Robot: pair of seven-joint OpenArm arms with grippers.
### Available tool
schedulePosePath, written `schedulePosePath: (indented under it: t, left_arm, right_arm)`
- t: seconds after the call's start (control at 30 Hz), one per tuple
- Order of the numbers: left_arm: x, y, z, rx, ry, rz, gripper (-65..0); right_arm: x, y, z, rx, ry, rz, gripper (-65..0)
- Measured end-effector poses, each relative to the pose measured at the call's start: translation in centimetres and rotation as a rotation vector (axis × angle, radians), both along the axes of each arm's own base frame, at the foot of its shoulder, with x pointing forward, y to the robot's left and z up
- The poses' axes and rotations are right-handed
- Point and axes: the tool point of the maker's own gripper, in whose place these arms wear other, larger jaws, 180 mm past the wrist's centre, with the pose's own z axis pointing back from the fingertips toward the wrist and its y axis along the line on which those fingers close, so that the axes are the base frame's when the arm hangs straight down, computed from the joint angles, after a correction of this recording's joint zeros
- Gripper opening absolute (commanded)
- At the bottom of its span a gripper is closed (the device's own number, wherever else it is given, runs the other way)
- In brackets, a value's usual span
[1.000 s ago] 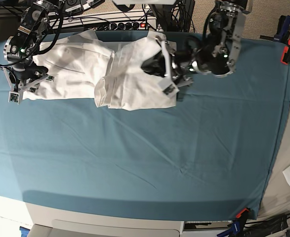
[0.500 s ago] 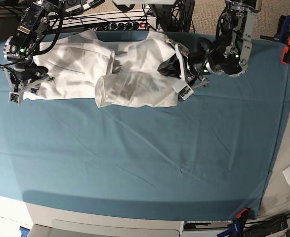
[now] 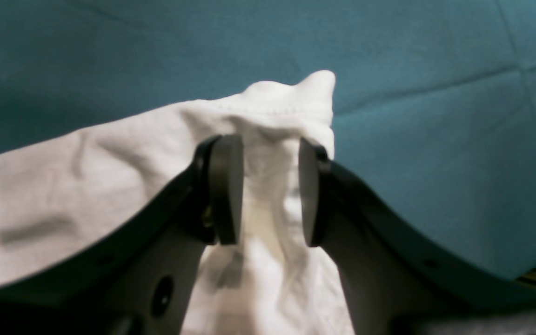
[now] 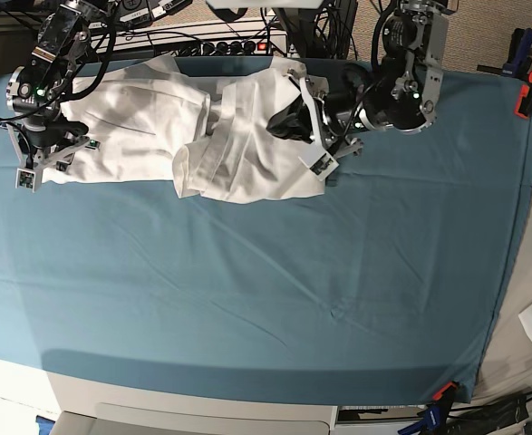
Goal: Fold the T-shirt properly
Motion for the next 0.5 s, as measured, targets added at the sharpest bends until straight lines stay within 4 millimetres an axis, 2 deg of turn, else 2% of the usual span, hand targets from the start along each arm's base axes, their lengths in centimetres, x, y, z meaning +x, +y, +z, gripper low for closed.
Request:
schedulePosePath:
  t: [0.1,0.27,0.5]
  left_arm:
    - [-0.2,0.4,-0.8,0.041,0.004,0.002,-62.1]
    - [-0.9,0.9,-1.6,0.071,0.033,0.004,-54.8]
    - [-3.5,-0.2,-2.0,0.024,0.109,-0.026,-54.4]
  right_arm:
    - [0.0,0.0,0.0,-0.001,-0.002,0.001,-44.4]
    - [0.0,0.0,0.0,-0.001,-0.001,0.005,-44.4]
    - [0.1,0.0,0.1,-0.004,-0.009,0.006,-44.4]
